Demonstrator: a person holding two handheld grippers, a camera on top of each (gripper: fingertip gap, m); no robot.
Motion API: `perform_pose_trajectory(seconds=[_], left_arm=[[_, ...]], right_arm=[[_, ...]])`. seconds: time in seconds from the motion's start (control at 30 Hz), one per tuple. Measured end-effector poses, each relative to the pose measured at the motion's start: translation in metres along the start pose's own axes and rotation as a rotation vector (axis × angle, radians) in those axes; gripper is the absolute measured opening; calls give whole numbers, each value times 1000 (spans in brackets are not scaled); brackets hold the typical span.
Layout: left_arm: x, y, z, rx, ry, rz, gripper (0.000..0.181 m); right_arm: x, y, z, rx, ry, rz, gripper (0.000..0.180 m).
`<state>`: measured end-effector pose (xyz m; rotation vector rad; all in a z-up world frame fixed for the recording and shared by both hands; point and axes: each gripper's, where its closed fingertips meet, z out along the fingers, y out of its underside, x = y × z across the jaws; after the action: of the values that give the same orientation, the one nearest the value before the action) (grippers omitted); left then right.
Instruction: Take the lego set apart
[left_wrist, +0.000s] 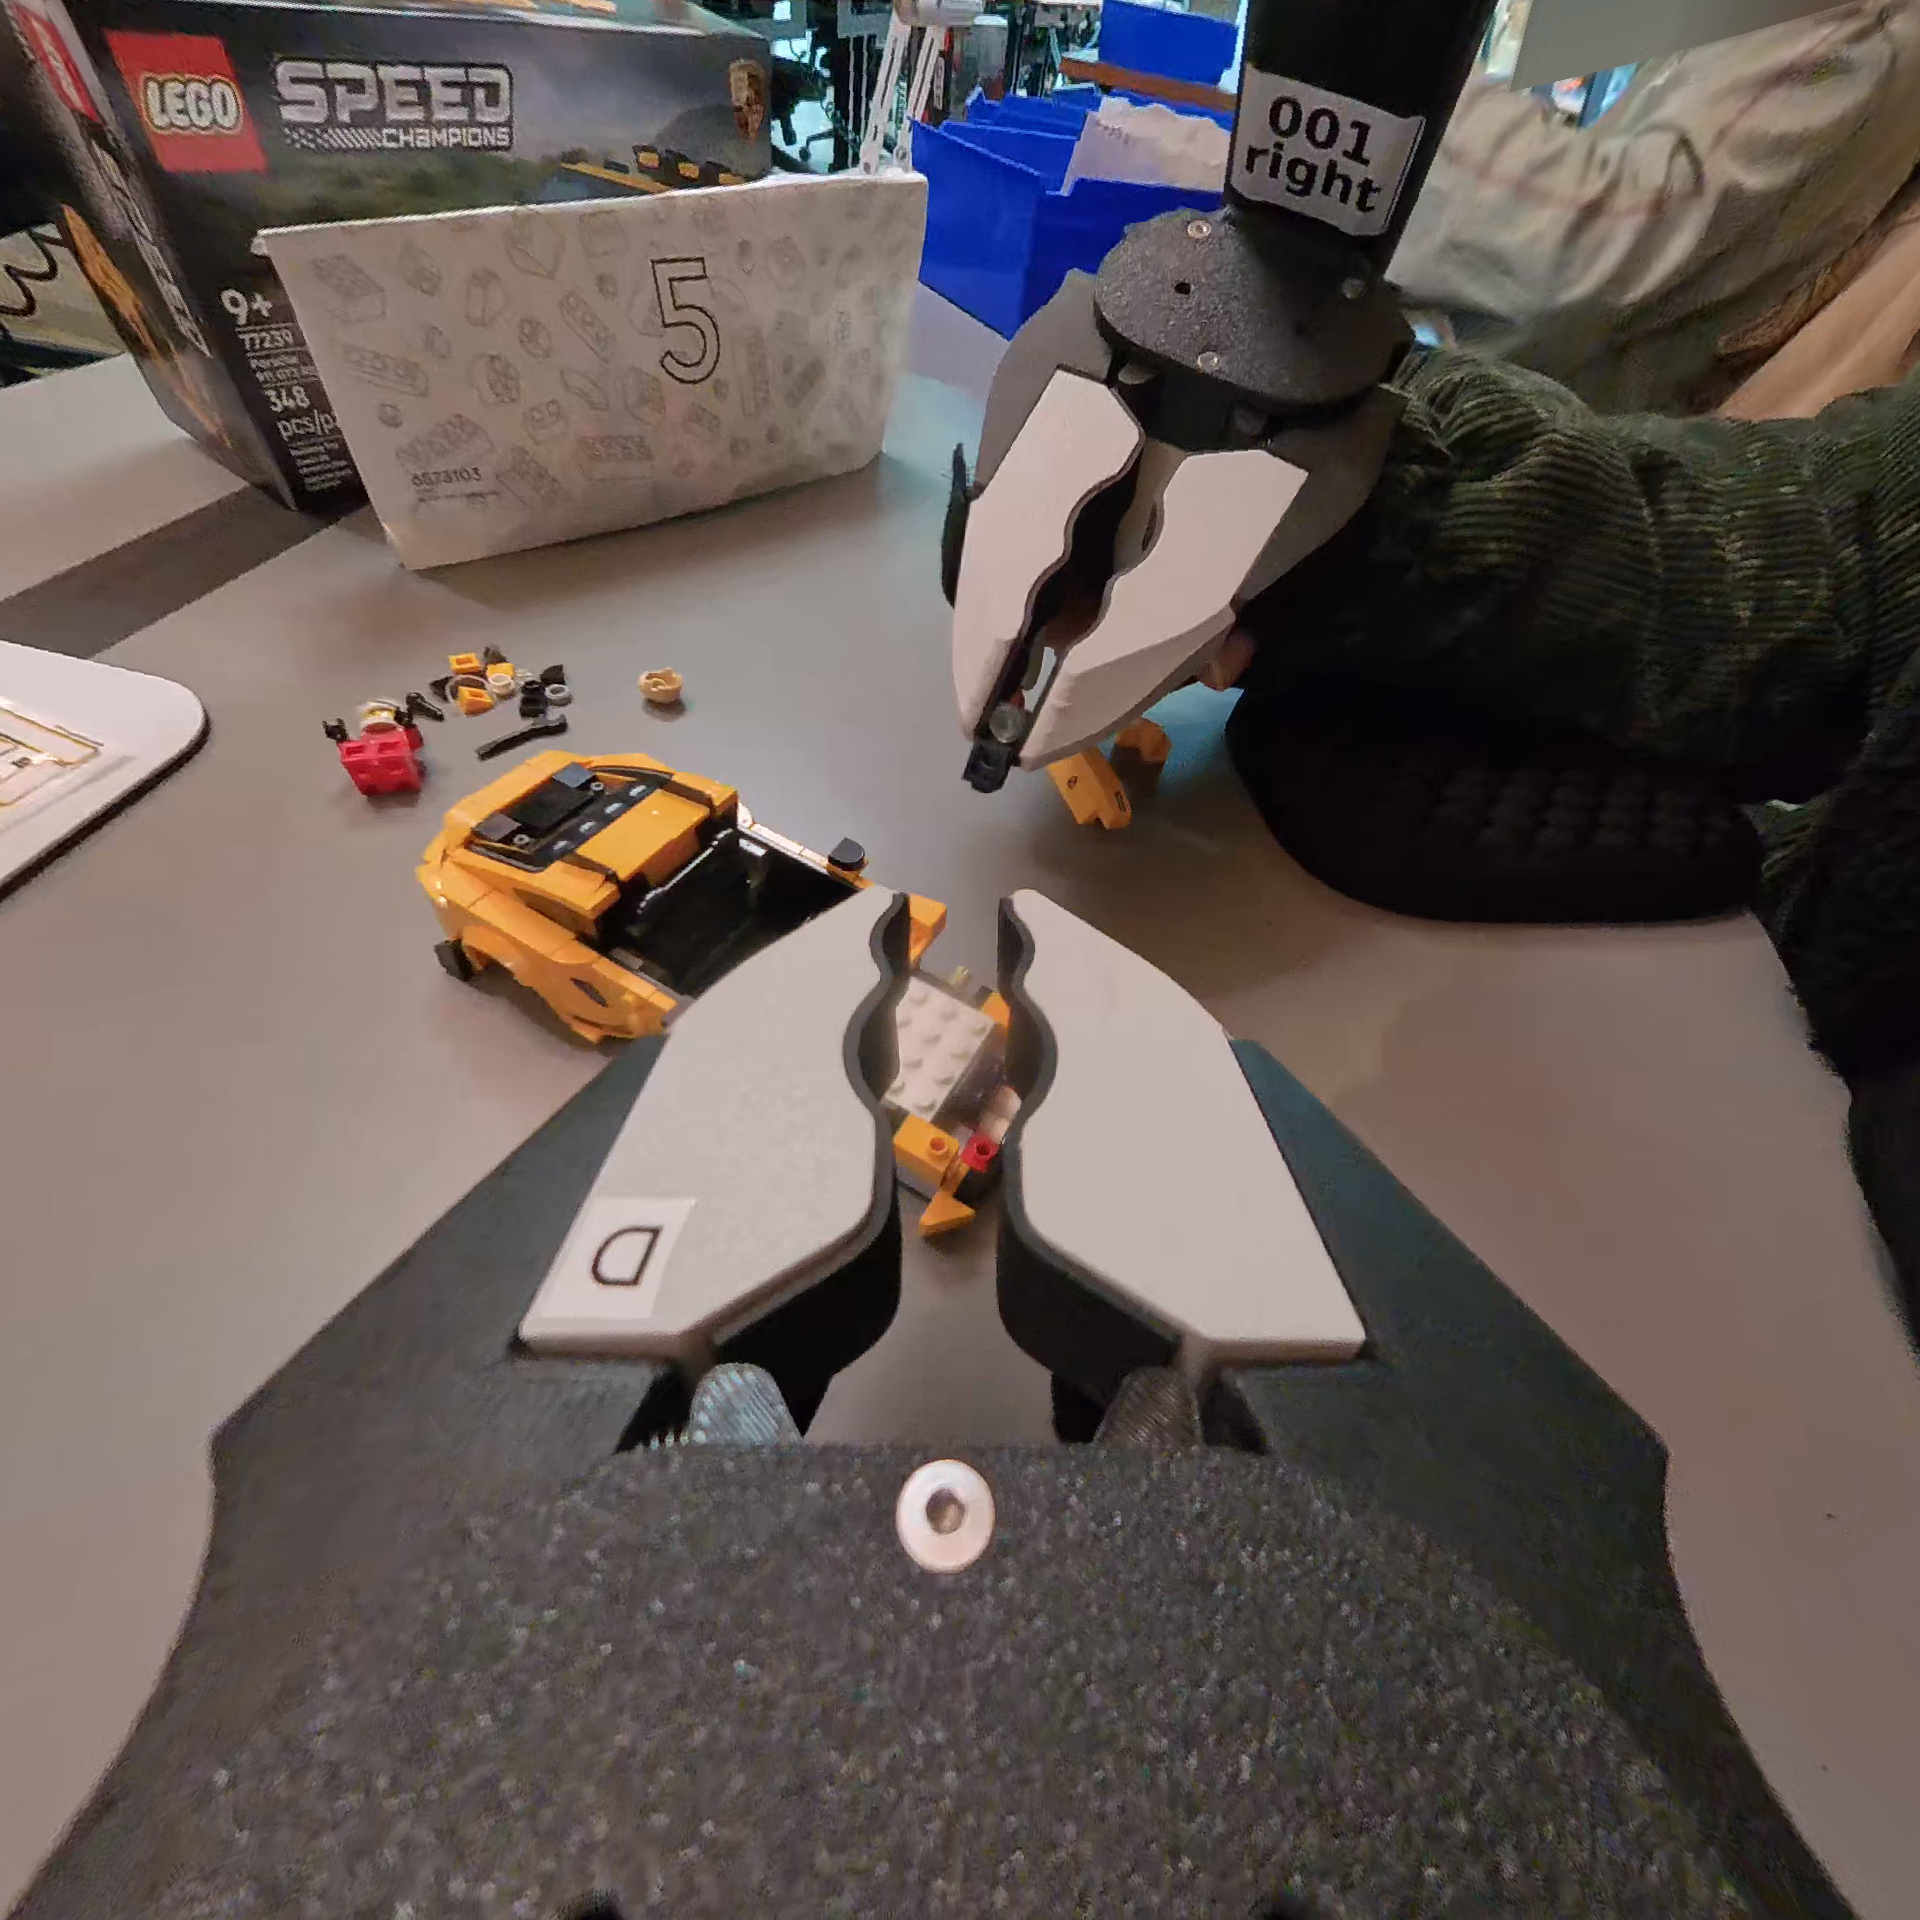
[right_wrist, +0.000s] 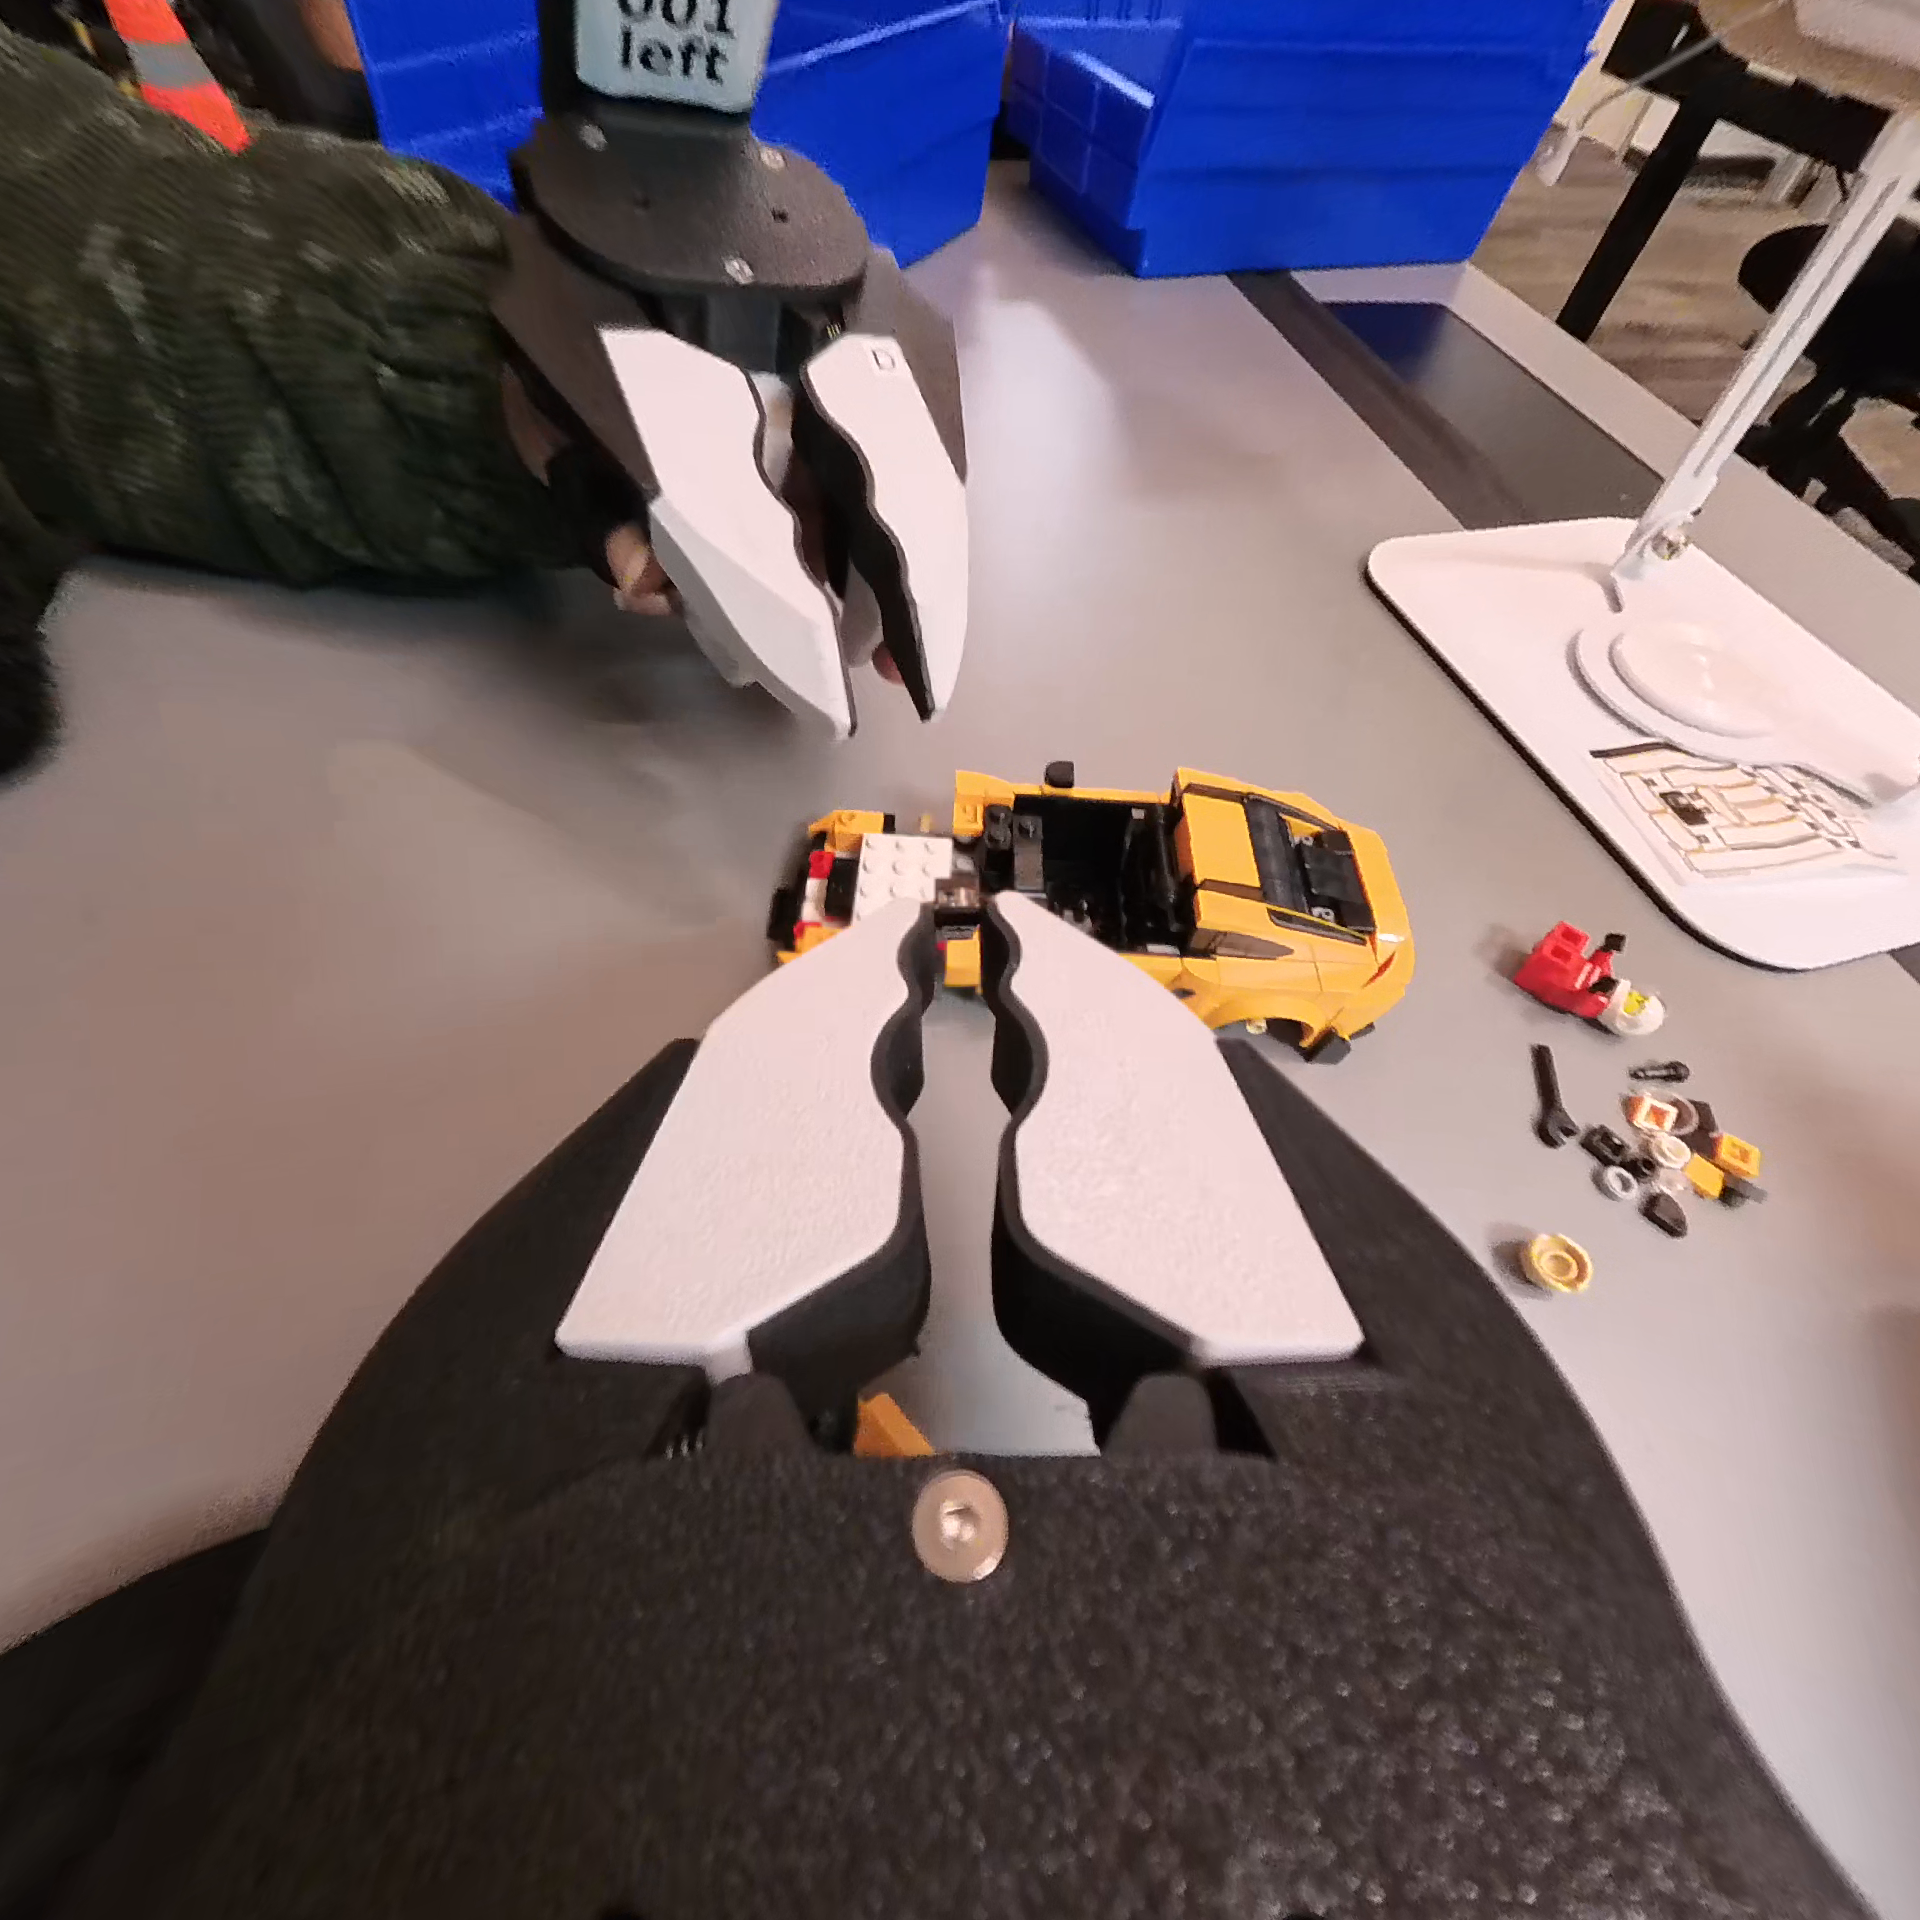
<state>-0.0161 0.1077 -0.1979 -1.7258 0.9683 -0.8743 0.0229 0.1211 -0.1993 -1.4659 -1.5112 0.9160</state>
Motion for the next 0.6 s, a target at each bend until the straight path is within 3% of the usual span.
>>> perform_pose_trajectory(seconds=[0.6], left_arm=[[19, -10, 1, 68, 72, 38, 17]], right_arm=[[-23, -29, 4, 153, -108, 66, 7]])
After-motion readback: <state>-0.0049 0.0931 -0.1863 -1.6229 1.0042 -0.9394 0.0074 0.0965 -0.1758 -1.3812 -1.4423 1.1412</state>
